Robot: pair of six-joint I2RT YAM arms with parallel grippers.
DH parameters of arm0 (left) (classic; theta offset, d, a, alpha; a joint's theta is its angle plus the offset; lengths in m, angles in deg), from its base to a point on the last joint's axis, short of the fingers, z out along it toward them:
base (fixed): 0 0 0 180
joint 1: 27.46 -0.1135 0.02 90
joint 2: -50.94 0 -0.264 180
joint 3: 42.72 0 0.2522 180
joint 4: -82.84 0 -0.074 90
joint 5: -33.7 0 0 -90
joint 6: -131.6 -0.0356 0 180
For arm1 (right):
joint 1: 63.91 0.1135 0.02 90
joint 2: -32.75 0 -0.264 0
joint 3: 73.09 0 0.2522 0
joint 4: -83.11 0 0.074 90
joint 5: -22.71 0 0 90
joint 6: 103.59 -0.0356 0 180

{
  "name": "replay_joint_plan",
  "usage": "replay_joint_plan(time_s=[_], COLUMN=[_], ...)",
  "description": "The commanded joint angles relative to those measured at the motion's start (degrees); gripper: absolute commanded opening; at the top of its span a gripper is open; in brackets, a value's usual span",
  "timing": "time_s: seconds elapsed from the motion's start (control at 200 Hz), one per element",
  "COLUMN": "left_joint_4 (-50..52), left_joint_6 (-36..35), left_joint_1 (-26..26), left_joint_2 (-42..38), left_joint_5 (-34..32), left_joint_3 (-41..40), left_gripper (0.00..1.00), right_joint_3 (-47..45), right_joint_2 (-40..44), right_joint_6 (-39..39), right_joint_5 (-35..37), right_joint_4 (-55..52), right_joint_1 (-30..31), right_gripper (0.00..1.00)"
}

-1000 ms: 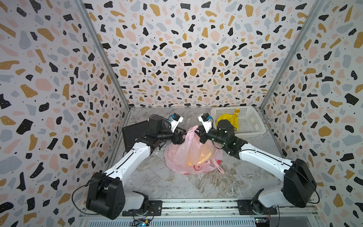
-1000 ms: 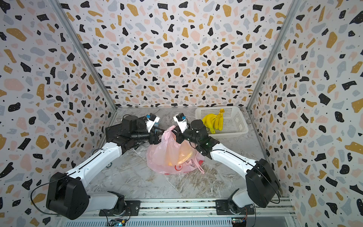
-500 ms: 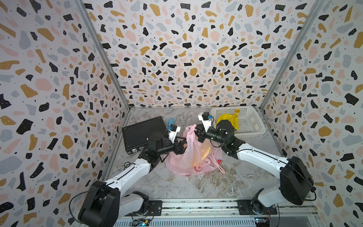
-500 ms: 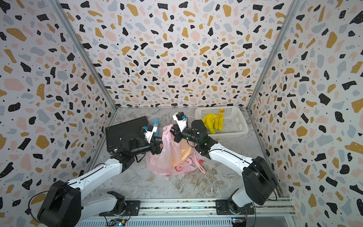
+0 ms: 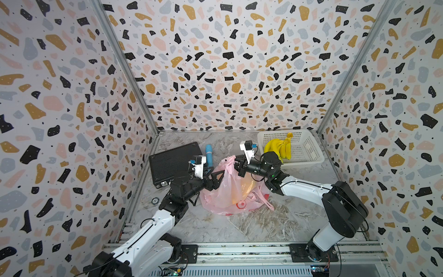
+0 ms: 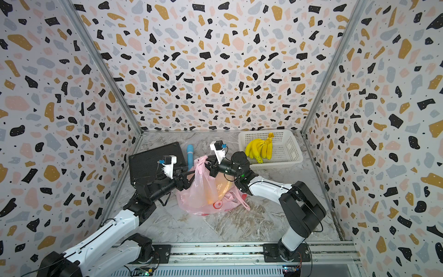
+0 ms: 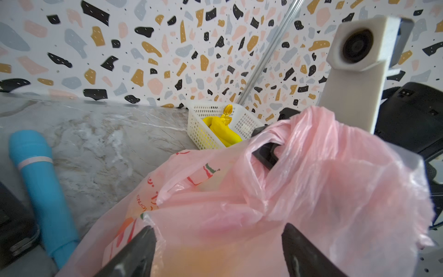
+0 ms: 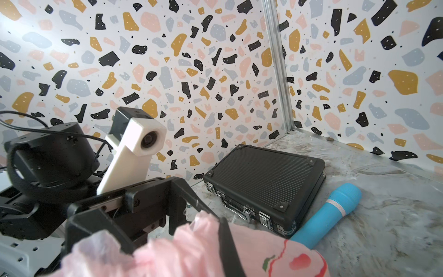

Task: Place the banana into a plastic bag & tie a knot
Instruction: Cross the plastic bag with the plastic bag.

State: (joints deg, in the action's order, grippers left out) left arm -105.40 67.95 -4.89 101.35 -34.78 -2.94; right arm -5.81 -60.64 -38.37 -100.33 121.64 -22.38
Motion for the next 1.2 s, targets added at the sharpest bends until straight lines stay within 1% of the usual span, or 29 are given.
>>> replay_joint_plan(time_s=[0.0, 0.11, 0.19, 0.27, 0.38, 0.481, 0.571, 0.616, 0.696, 0.841, 0.901, 1.011, 1.191], left_joint_4=[7.81, 13.26, 16.12, 17.38, 16.27, 14.62, 14.62, 14.26, 12.09, 8.83, 7.44, 6.03, 5.91], left_joint_6=[-0.29, 0.37, 0.19, 0.56, 2.13, 3.14, 2.58, 2.52, 3.44, 4.66, 5.17, 5.62, 4.78], left_joint_1=[-0.22, -0.7, -1.58, -2.89, -3.66, -3.76, -3.84, -3.91, -4.01, -4.11, -4.04, -4.09, -4.19], left_joint_2=[-4.19, -7.8, -8.12, -7.21, -5.72, -4.25, -2.55, -1.44, 0.58, 3.08, 3.68, 4.37, 5.72], left_joint_5=[-7.86, -9.65, -6.93, -1.18, 7.55, 12.47, 12.74, 13.03, 15.05, 16.51, 17.19, 17.72, 16.98], left_joint_3=[1.17, 2.84, 5.29, 8.03, 10.79, 12.06, 12.61, 12.73, 12.66, 12.57, 12.56, 12.74, 13.57], left_gripper=[0.83, 0.82, 0.78, 0.71, 0.67, 0.62, 0.56, 0.51, 0.45, 0.36, 0.34, 0.34, 0.34], right_joint_3=[1.23, 1.15, 1.29, 1.39, 1.74, 1.92, 2.12, 2.2, 2.29, 2.23, 2.22, 2.22, 2.29], right_joint_2=[0.27, -0.19, -0.37, -0.57, -0.79, -0.83, -0.83, -0.79, -0.57, -0.04, 0.04, 0.13, 0.37], right_joint_6=[-2.82, -3.24, -3.27, -3.65, -4.13, -4.32, -4.49, -4.67, -4.71, -4.49, -4.49, -4.54, -4.74], right_joint_5=[-1.24, -1.42, -1.72, -2.28, -3.07, -3.51, -3.78, -3.88, -4.0, -4.23, -4.36, -4.54, -4.85], right_joint_4=[6.32, 7.06, 7.08, 7.73, 8.09, 8.2, 8.09, 8.03, 7.73, 6.89, 6.76, 6.59, 6.43], right_joint_1=[0.16, 0.21, 0.14, 0.2, 0.19, 0.25, 0.23, 0.29, 0.3, 0.3, 0.3, 0.3, 0.38], right_gripper=[0.0, 0.0, 0.0, 0.0, 0.0, 0.0, 0.0, 0.0, 0.0, 0.0, 0.0, 0.0, 0.0])
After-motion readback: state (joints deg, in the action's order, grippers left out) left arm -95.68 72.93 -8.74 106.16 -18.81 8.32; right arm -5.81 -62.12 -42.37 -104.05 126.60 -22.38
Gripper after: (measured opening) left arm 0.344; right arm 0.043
